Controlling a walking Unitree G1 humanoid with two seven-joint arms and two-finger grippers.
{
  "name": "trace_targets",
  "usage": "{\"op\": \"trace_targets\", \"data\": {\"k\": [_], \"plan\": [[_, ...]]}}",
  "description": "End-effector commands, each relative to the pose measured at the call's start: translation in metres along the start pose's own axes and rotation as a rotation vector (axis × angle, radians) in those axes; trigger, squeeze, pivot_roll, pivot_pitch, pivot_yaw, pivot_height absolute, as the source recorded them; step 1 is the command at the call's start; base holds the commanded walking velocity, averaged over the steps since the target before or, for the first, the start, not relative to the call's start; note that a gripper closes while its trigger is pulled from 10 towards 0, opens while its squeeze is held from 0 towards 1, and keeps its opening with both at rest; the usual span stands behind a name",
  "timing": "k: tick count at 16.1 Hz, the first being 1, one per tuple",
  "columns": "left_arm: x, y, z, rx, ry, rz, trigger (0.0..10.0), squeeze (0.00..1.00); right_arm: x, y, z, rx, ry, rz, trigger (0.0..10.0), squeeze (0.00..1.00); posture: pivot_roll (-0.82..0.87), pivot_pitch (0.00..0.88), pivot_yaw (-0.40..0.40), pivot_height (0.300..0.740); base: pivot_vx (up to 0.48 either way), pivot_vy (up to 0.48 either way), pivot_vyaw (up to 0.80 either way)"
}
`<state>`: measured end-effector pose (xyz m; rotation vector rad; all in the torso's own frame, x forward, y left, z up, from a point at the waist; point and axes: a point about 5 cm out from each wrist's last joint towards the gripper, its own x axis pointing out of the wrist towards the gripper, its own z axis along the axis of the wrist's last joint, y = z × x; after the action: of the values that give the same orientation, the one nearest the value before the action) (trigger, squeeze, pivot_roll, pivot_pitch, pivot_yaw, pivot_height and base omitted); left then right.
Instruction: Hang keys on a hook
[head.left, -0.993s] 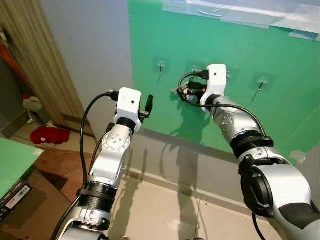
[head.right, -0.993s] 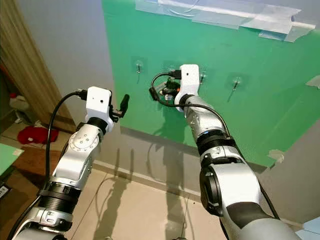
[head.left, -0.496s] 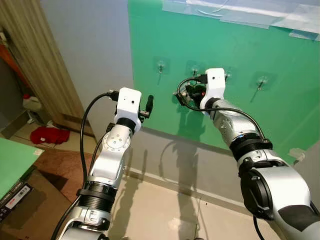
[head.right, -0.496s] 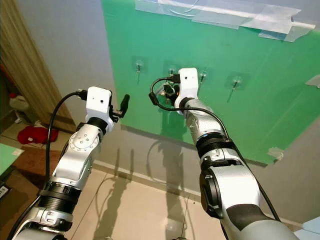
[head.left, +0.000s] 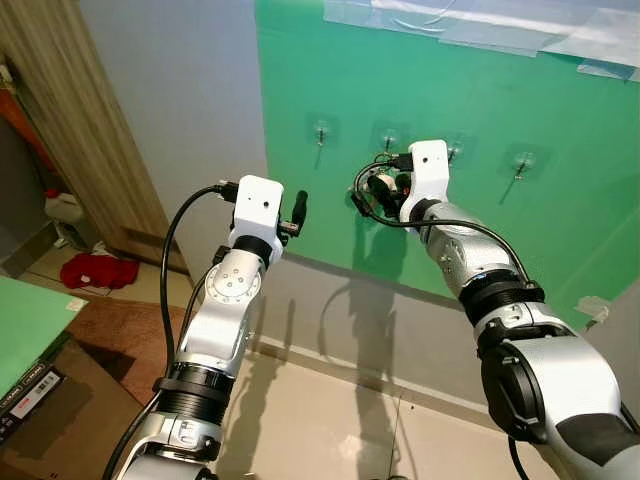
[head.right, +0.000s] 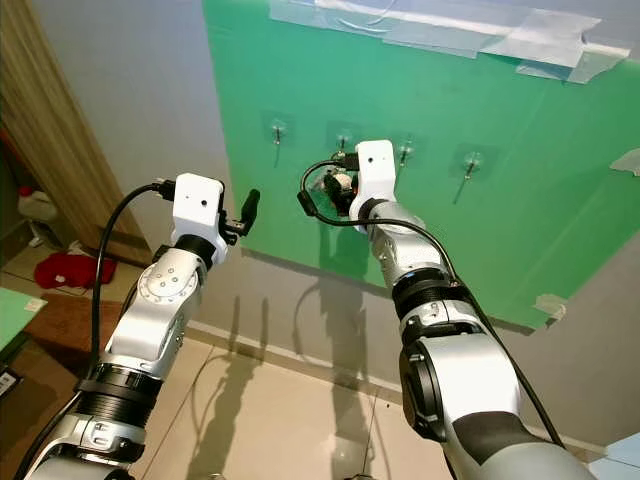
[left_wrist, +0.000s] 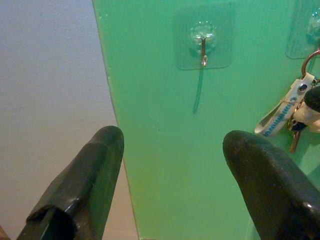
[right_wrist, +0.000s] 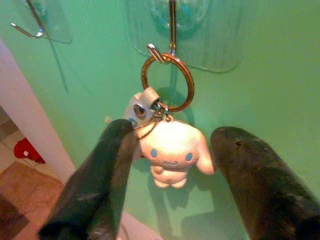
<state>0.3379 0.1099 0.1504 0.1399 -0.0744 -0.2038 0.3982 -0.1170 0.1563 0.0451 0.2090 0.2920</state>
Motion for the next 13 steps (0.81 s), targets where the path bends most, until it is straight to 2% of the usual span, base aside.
{"op": "trace_targets", "data": {"k": [1,8,9,11,13], "plan": [[0.001,-0.001,0.001,-0.001,0.006,-0.010,10.0,0.00,-0.001,-0.002,0.002,-0.019,-0.020,0.004,10.0,1.00,-0.03,0.000,0.005,0.740,0.000,0.000,0.00],[0.002,-0.002,0.001,-0.006,0.006,-0.017,10.0,0.00,-0.008,-0.008,0.003,-0.037,-0.051,-0.016,10.0,1.00,-0.04,0.000,0.008,0.740,0.000,0.000,0.00],[0.002,-0.002,0.001,-0.008,0.008,-0.015,10.0,0.00,-0.010,-0.010,0.004,-0.048,-0.072,-0.029,10.0,1.00,-0.04,0.000,0.008,0.740,0.000,0.000,0.00],[0.002,-0.001,0.000,-0.010,0.012,-0.011,10.0,0.00,-0.017,-0.004,0.013,-0.100,-0.185,0.006,10.0,1.00,-0.04,0.000,0.009,0.740,0.000,0.000,0.00],[0.002,-0.001,0.000,-0.012,0.012,-0.011,10.0,0.00,-0.022,0.000,0.017,-0.123,-0.241,0.026,10.0,1.00,-0.04,0.000,0.010,0.740,0.000,0.000,0.00]]}}
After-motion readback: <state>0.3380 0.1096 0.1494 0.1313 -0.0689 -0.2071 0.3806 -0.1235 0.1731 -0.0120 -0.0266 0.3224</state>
